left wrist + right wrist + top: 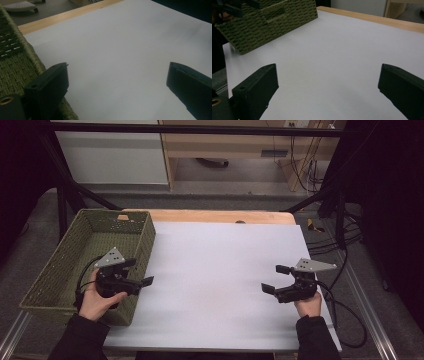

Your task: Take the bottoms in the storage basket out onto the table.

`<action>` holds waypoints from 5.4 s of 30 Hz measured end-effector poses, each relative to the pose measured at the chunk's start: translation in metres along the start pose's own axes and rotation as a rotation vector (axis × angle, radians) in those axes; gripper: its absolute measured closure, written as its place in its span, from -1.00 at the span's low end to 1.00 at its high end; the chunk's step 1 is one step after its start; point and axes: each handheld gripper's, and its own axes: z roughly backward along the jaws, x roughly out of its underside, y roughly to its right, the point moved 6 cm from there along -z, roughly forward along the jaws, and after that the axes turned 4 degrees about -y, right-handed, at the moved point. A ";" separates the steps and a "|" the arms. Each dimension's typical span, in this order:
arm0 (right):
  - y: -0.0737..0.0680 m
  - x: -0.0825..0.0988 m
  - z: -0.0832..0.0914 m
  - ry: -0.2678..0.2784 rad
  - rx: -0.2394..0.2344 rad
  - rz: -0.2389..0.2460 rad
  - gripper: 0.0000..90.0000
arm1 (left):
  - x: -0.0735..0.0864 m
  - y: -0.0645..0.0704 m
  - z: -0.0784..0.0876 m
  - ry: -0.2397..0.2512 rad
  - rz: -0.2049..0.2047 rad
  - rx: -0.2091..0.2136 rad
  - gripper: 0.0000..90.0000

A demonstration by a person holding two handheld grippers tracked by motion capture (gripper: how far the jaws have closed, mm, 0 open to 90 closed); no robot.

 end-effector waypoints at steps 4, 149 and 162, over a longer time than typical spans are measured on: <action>0.000 0.000 0.000 0.003 0.000 -0.004 -0.92 | 0.000 0.001 0.000 -0.004 -0.004 -0.003 -0.91; 0.003 0.004 -0.004 -0.030 -0.003 -0.011 -0.92 | 0.084 -0.083 0.012 -0.549 0.165 -0.135 -0.33; 0.003 0.004 -0.003 -0.028 -0.005 -0.014 -0.92 | 0.087 -0.078 0.011 -0.559 0.167 -0.104 0.25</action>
